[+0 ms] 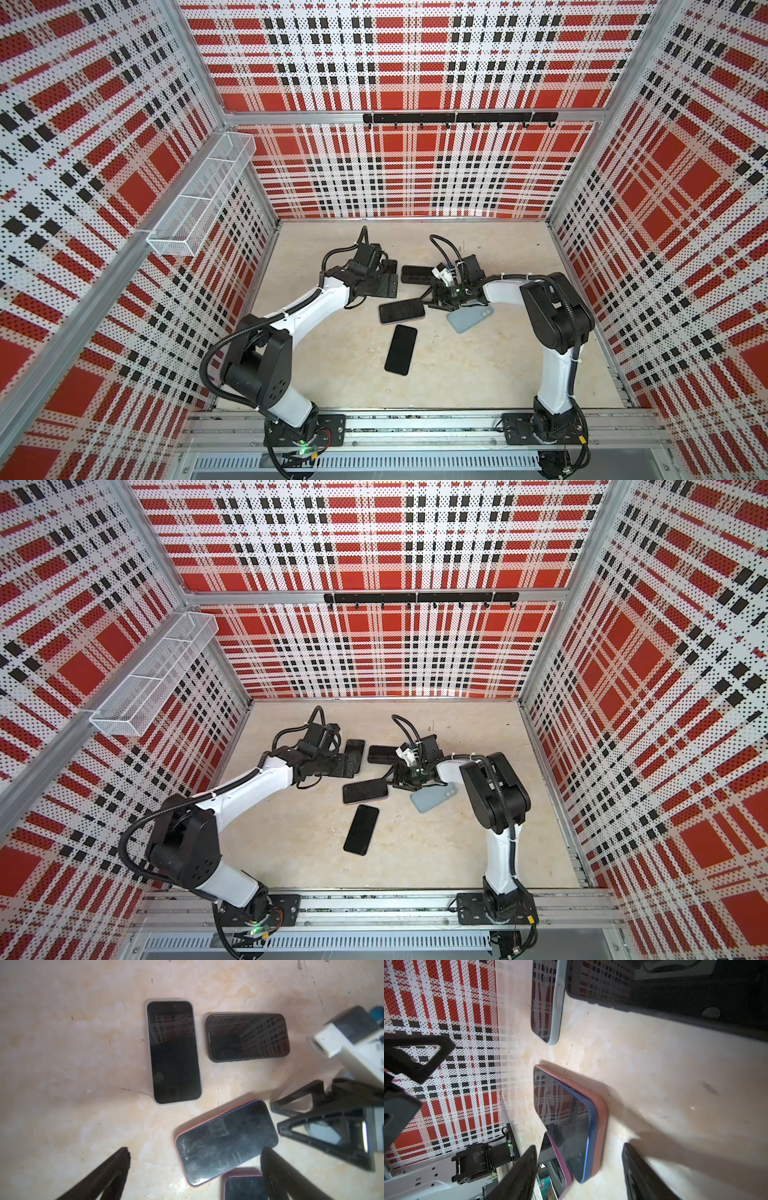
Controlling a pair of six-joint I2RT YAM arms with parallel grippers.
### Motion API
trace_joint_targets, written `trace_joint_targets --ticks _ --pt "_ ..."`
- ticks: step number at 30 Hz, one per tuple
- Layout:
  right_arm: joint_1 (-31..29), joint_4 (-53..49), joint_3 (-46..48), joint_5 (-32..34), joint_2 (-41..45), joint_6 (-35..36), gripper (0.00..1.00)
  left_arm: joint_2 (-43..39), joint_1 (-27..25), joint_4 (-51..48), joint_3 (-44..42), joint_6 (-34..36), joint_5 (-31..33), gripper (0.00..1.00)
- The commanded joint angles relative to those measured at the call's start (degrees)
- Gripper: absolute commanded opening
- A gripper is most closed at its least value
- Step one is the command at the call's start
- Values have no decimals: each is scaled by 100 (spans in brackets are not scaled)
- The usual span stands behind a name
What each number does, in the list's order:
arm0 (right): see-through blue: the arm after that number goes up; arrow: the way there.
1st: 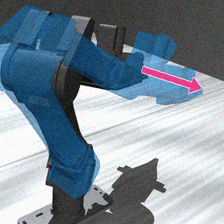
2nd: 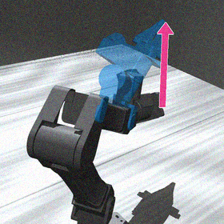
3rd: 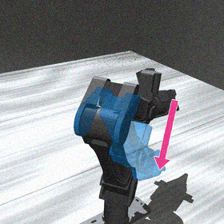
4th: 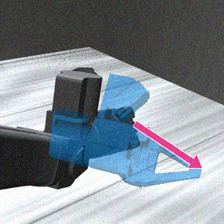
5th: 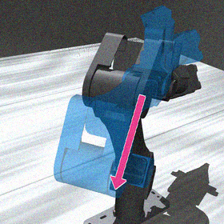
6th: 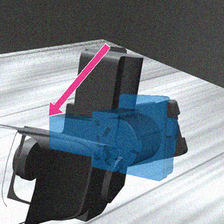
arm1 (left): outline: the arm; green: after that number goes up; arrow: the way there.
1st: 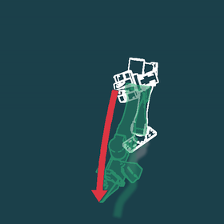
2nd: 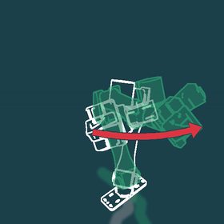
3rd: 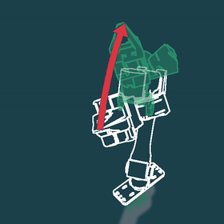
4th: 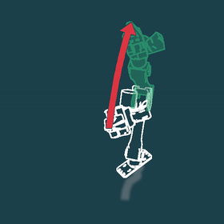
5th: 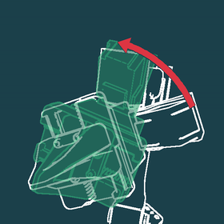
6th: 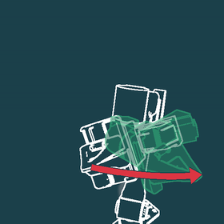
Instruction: Put the phone into the phone case
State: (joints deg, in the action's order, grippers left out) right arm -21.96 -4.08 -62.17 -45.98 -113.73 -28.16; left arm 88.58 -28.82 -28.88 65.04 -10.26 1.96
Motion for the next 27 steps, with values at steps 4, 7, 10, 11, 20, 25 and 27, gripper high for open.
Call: trace_joint_targets --ticks 4,7,10,11,20,25,27 --pt "150 109 281 37 301 110 67 -195 -167 -562 52 2675 -12 99" --pt "154 178 319 -54 280 118 67 59 -223 -1020 21 3708 -83 100" --pt "152 264 351 -135 245 100 67 311 -239 -1169 -119 4354 22 100" --pt "155 290 359 -160 239 98 67 377 -212 -1168 -147 4461 -14 100" --pt "154 301 364 -223 242 105 67 885 -6 -1062 -196 5431 -924 100" --pt "156 311 377 -210 254 66 67 1194 289 -1104 99 5348 -1352 99" --pt "156 301 375 -193 257 54 67 1249 306 -1124 159 5294 -1420 98"
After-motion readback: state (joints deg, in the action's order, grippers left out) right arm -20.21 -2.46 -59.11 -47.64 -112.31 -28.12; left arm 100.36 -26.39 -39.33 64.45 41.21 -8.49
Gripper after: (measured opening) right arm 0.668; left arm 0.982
